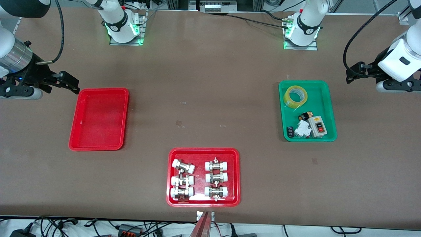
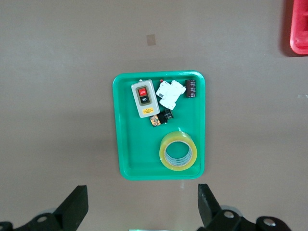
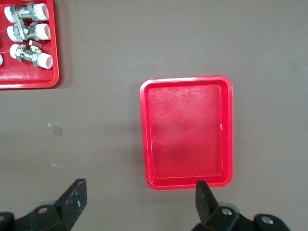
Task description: Left arm passes tape to right arm into tray
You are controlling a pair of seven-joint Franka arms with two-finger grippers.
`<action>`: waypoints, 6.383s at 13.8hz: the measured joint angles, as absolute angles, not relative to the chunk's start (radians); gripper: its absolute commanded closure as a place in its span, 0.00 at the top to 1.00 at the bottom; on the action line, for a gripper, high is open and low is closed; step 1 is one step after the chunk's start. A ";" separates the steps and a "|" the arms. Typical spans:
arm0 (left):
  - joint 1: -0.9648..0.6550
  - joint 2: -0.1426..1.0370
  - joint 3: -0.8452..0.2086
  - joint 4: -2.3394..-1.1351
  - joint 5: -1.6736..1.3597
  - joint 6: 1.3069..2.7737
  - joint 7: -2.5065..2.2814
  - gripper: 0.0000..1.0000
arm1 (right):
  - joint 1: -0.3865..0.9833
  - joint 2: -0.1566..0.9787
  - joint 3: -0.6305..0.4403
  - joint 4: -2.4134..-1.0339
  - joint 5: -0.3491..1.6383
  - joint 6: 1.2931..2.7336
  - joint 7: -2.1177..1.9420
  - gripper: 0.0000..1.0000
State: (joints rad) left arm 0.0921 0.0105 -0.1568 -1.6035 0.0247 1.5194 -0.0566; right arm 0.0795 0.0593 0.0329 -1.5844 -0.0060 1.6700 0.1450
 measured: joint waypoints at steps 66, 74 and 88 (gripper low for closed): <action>0.168 0.192 -0.262 -2.053 -0.011 1.872 0.120 0.01 | 0.092 0.057 0.026 -1.555 -0.005 1.630 0.150 1.00; 0.122 0.199 -0.505 -1.699 -0.187 1.716 -0.103 0.00 | 0.093 0.075 0.026 -1.557 -0.005 1.568 0.082 1.00; -0.200 0.603 -0.524 -1.466 -0.277 2.135 -0.537 0.01 | 0.092 0.166 0.025 -1.562 0.227 1.498 0.052 1.00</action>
State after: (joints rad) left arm -0.2001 0.6028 -0.5241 -1.4660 -0.2767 2.1347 -0.5372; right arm 0.0925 0.1665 0.0247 -1.5621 0.2269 1.4981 0.0515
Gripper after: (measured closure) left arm 0.789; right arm 0.000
